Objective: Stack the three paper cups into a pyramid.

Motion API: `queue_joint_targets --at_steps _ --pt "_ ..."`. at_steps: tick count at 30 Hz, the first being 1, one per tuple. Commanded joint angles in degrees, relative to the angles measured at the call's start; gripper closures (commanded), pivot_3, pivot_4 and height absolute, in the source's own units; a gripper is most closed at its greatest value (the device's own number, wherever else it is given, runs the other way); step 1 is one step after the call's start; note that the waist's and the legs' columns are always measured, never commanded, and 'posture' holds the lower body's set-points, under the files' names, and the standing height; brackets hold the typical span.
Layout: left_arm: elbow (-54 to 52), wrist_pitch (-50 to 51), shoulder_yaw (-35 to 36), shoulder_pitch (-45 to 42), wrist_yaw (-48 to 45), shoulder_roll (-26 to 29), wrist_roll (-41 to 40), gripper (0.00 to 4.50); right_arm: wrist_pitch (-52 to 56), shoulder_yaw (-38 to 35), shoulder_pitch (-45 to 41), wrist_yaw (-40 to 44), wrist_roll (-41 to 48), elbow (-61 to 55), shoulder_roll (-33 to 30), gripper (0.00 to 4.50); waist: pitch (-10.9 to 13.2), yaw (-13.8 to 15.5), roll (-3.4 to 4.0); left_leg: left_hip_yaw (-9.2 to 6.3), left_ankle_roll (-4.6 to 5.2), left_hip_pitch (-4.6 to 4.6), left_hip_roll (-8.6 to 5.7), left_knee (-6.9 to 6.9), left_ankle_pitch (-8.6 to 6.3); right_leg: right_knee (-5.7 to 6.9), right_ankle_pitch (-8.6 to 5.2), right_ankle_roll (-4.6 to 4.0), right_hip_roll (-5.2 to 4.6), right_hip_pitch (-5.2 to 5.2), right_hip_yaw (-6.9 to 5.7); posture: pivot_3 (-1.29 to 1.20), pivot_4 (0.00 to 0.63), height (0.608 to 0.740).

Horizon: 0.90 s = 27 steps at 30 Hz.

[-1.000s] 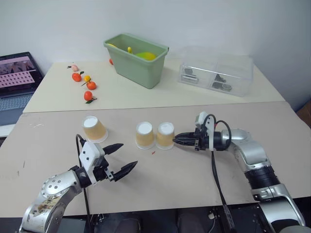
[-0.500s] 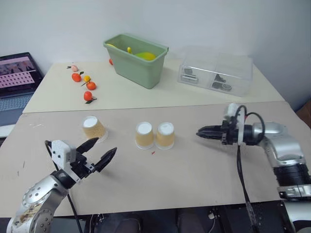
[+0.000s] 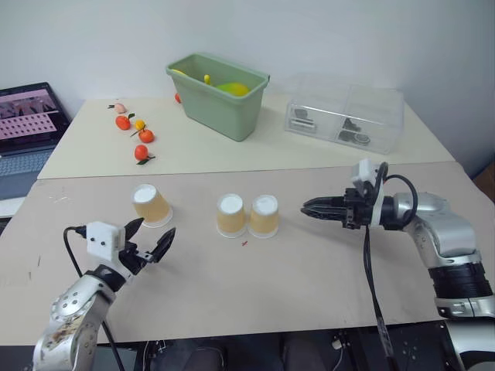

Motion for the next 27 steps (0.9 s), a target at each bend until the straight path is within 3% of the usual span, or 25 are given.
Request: queue_joint_targets --at_steps 1,9,27 --pt "1.0 -1.8 -0.3 -1.2 1.9 -0.7 2.3 0.00 1.0 -2.4 -1.1 -0.4 2.2 -3.2 -0.8 3.42 0.0 0.0 -0.03 0.00 0.00 0.00 0.01 0.00 0.00 0.00 0.00 0.00 0.00 0.00 -0.01 0.00 0.150 0.740" --pt "2.9 -4.6 0.0 -2.0 5.4 -2.6 6.2 0.00 3.8 -3.7 -2.3 -0.9 7.1 -5.7 0.5 3.42 0.0 0.0 -0.03 0.00 0.00 0.00 0.01 -0.01 0.00 -0.01 0.00 0.00 0.00 -0.01 -0.01 0.00 0.150 0.740" --pt "5.5 -7.7 -0.2 -6.1 10.1 -2.7 11.2 0.00 1.1 -1.3 -1.1 -1.8 4.4 -3.5 0.7 3.42 0.0 0.1 -0.03 0.00 -0.01 -0.01 0.00 0.01 0.00 0.00 0.01 0.01 0.00 -0.01 -0.01 0.00 0.150 0.740"
